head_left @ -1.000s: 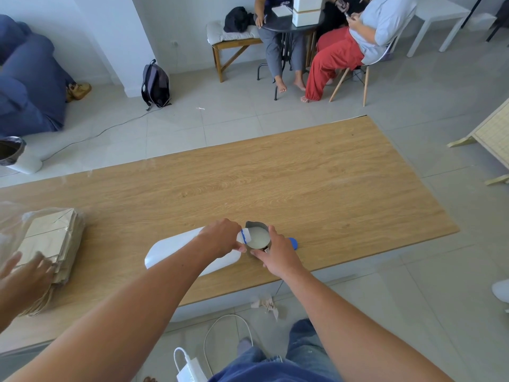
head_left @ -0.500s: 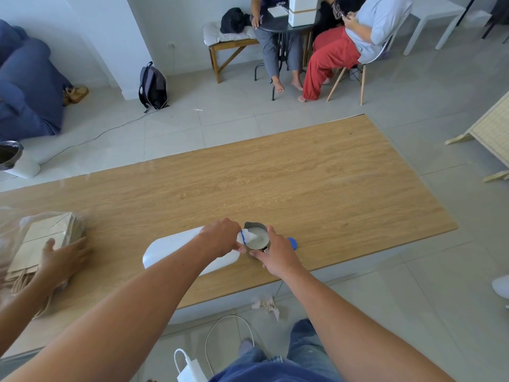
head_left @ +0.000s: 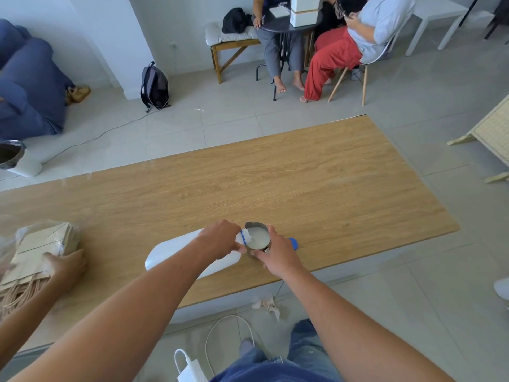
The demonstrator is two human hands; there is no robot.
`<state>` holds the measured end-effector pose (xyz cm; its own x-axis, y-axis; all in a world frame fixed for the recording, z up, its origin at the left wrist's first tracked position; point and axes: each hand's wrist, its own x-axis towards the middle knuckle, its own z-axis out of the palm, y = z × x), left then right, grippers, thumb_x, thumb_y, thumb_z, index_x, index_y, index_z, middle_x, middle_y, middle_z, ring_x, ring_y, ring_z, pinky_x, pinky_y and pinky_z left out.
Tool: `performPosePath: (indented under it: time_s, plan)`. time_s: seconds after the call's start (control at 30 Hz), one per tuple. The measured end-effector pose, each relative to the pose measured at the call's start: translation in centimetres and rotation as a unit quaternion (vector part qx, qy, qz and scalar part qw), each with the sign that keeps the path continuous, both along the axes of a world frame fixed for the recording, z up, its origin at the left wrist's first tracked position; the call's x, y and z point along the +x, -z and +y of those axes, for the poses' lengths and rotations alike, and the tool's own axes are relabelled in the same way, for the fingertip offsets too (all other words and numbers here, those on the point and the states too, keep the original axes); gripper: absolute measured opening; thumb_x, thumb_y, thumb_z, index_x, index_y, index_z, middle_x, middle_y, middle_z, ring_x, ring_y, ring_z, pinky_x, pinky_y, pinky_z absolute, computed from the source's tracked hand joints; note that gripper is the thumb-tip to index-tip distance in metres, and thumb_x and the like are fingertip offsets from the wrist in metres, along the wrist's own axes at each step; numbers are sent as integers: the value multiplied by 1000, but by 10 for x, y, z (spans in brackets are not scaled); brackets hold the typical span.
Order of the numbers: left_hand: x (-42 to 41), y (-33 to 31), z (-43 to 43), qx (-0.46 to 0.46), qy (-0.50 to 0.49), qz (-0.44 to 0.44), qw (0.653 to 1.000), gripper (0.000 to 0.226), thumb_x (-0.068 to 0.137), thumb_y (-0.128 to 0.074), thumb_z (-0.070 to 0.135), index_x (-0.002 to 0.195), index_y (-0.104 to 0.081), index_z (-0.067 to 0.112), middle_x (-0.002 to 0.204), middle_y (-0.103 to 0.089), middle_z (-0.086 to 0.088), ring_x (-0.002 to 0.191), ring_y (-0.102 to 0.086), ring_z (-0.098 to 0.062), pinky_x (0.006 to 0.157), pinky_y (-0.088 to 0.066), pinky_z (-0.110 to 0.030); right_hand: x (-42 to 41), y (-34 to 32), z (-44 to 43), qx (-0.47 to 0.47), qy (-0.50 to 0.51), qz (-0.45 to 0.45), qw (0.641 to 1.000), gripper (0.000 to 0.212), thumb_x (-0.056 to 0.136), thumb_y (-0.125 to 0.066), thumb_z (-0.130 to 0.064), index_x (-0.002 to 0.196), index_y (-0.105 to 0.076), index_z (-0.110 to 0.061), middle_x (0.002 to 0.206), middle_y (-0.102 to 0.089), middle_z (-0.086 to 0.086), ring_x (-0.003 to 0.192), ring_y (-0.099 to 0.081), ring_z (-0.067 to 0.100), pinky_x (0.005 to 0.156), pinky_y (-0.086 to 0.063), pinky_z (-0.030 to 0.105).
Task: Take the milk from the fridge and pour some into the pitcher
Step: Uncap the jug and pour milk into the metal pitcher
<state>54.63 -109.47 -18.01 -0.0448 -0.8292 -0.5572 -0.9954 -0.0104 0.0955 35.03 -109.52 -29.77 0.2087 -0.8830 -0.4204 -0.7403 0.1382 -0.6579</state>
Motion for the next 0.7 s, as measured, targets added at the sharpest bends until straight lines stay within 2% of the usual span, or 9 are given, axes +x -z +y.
performPosePath:
  time_s: [0.1, 0.2, 0.27, 0.37, 0.53, 0.6, 0.63, 0.67, 0.7]
  plan:
    - [3, 3, 5, -10, 5, 10, 1000, 69, 104, -71, 55, 160, -55, 18, 135, -70, -11, 100, -63, -25, 75, -50, -36, 0, 2, 0, -2, 2, 0, 1000, 109, 93, -82, -61, 175, -19, -27, 145, -56, 8, 110, -75, 33, 98, -63, 49]
    - [8, 9, 13, -21, -24, 34, 999, 69, 105, -71, 54, 162, -53, 19, 137, -69, -12, 96, -63, -25, 80, -57, -41, 1, 3, 0, -7, 6, 6, 1000, 111, 92, -82, -62, 175, -18, -27, 145, -59, 6, 109, -76, 32, 97, -63, 48]
    - [9, 11, 19, -21, -31, 49, 998, 65, 106, -70, 53, 160, -53, 20, 127, -69, -12, 97, -67, -29, 79, -58, -43, 0, 2, 1, -10, 5, 8, 1000, 110, 93, -82, -60, 176, -18, -26, 143, -61, 6, 108, -76, 30, 97, -63, 47]
    - [10, 13, 30, -30, -34, 84, 995, 61, 107, -70, 51, 159, -54, 24, 107, -62, -6, 89, -62, -29, 74, -54, -44, -1, 2, 0, -19, -1, 17, 1000, 109, 93, -82, -60, 175, -20, -25, 137, -65, 5, 105, -77, 27, 96, -63, 46]
    - [20, 13, 46, -71, -87, 158, 981, 65, 105, -70, 52, 164, -52, 31, 118, -73, -10, 90, -63, -25, 84, -60, -46, -1, 0, 0, -31, 2, 25, 999, 105, 92, -83, -61, 173, -25, -27, 129, -68, 2, 96, -78, 22, 89, -65, 42]
    - [25, 4, 53, -108, -98, 191, 971, 61, 106, -71, 49, 163, -55, 31, 101, -70, -6, 83, -60, -22, 80, -57, -42, -1, -1, 1, -27, -1, 18, 999, 100, 94, -83, -57, 171, -27, -28, 121, -71, 2, 82, -79, 15, 78, -64, 34]
    - [28, -1, 55, -131, -101, 201, 965, 60, 107, -71, 48, 162, -56, 30, 87, -65, 0, 73, -57, -18, 73, -52, -36, -1, -3, 2, -24, -2, 12, 1000, 98, 95, -82, -56, 171, -28, -28, 120, -71, 1, 78, -79, 13, 74, -63, 33]
    - [32, -6, 58, -153, -105, 209, 960, 59, 107, -71, 48, 161, -58, 29, 75, -56, 6, 64, -52, -11, 65, -44, -30, -1, -4, 3, -25, 0, 10, 1000, 97, 94, -82, -57, 170, -28, -28, 122, -70, 0, 81, -79, 13, 76, -63, 34]
    - [36, -10, 60, -172, -111, 216, 955, 58, 106, -71, 48, 159, -59, 30, 67, -49, 9, 58, -47, -8, 59, -38, -24, -1, -4, 4, -29, 3, 13, 999, 99, 94, -81, -59, 171, -28, -28, 126, -68, 0, 91, -79, 16, 83, -63, 38]
